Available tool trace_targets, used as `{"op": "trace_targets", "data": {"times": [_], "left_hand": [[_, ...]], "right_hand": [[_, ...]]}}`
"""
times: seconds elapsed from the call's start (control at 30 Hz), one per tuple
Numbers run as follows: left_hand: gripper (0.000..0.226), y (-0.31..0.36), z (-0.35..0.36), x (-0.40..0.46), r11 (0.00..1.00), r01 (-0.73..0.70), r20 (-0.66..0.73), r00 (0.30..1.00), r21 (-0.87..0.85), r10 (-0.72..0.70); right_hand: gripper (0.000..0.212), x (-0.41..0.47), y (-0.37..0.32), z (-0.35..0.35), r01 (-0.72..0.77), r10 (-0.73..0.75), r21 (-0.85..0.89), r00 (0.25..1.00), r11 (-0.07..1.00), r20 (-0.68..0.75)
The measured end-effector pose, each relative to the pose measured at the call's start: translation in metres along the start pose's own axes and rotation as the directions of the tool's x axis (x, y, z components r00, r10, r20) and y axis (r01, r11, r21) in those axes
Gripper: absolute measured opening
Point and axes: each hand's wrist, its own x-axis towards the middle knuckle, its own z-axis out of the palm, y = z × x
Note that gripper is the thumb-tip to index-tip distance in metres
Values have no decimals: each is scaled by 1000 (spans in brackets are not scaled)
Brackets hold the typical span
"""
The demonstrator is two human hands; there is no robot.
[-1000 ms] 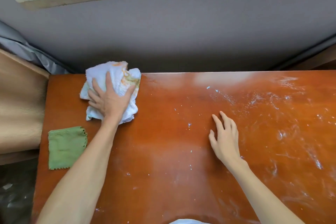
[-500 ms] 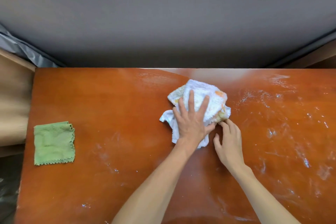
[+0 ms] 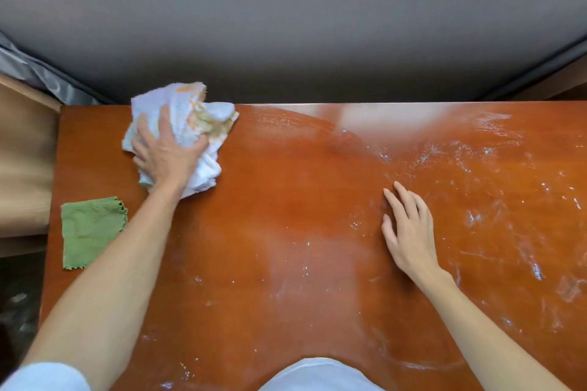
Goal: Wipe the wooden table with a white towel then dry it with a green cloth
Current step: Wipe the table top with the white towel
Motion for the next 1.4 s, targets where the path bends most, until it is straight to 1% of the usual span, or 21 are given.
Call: {"op": "trace_targets", "data": {"times": [0.07,0.17,0.27,0.33,0.43,0.57,0.67,0.73,0.83,0.9,1.0,1.13,1.17,1.27,1.4], "left_hand": [[90,-5,-4,11,999,36,23,999,-18,-36],[90,1,-3,10,999,52,40,998,2,-52],[87,20,6,-13,996,88,14,996,-5,-88],[84,40,16,-40,998,69,5,998,0,-69],[82,81,36,-93,999,-38,23,999,21,37],[91,135,63,-171,973,-224,131,968,51,216],[97,149,76,-227,950,-307,207,935,63,288],[98,145,77,-245,930,-359,239,912,73,334],[93,127,74,-229,912,-411,220,891,17,397],[90,112,68,-206,916,-401,181,900,-9,396],[87,84,57,-155,957,-290,73,954,-17,290],[86,46,36,-72,992,-125,11,992,23,125],[85,39,31,-55,993,-113,0,994,25,113],[83,30,26,-26,987,-142,-15,989,69,144],[83,44,31,-30,989,-90,-55,994,119,97]], "right_hand": [[52,-1,6,4,22,-22,28,1000,999,16],[55,0,9,8,35,-36,33,998,999,42],[55,-1,11,11,57,-58,19,997,998,50],[54,0,14,11,68,-69,34,996,997,53],[53,-1,17,13,79,-82,44,995,996,57],[54,0,18,13,91,-93,36,994,995,64],[54,0,20,13,98,-100,35,992,995,72],[54,0,20,13,100,-102,27,992,995,73],[53,1,19,13,94,-93,-6,993,996,68],[53,0,19,11,82,-82,-4,994,997,71],[54,0,16,10,71,-70,-12,995,997,71],[53,1,14,14,47,-44,-39,997,998,59],[53,1,14,15,44,-42,-37,997,998,58],[52,1,13,14,52,-50,-33,998,998,48],[52,0,14,14,67,-66,-30,997,997,39]]}}
